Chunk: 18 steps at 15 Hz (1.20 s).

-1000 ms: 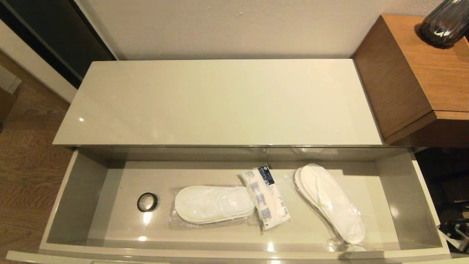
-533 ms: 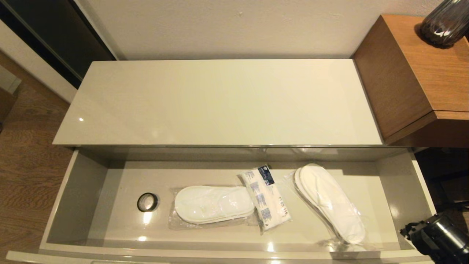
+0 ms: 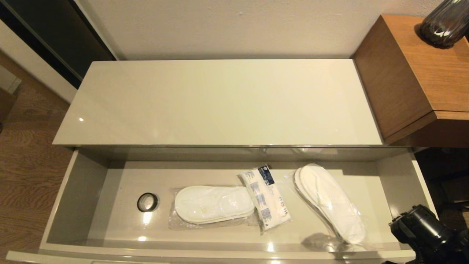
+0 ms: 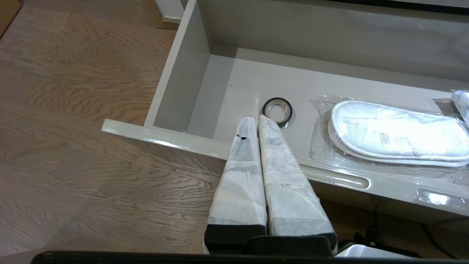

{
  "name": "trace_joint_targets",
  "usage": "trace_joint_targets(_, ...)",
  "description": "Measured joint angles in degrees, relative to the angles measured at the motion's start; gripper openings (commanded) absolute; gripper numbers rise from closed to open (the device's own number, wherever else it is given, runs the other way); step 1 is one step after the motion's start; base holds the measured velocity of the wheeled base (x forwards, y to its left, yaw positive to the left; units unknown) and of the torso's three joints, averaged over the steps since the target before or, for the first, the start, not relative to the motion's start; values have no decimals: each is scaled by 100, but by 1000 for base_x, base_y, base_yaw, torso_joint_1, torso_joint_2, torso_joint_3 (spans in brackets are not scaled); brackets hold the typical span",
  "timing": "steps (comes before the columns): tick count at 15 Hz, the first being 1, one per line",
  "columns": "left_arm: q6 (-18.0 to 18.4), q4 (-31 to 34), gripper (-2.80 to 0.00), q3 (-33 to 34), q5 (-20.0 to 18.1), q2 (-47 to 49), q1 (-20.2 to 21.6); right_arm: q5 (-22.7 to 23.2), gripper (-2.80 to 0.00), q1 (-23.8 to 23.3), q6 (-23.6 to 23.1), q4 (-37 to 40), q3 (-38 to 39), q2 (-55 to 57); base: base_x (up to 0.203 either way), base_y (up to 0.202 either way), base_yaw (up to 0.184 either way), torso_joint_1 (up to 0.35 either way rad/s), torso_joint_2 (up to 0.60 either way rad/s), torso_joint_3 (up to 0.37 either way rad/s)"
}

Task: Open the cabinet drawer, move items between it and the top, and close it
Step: Close the drawer

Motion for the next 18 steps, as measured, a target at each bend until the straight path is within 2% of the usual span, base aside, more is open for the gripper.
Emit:
trace_joint_targets(8, -1, 2, -280, 0, 0, 0, -1, -413, -280, -5, 243, 7, -296, 158, 0, 0, 0, 0, 0, 0)
trace_joint_targets(18, 0, 5, -280, 0, 0, 0, 0, -424, -280, 39, 238, 22, -357, 453, 0, 0, 0, 0, 0, 0)
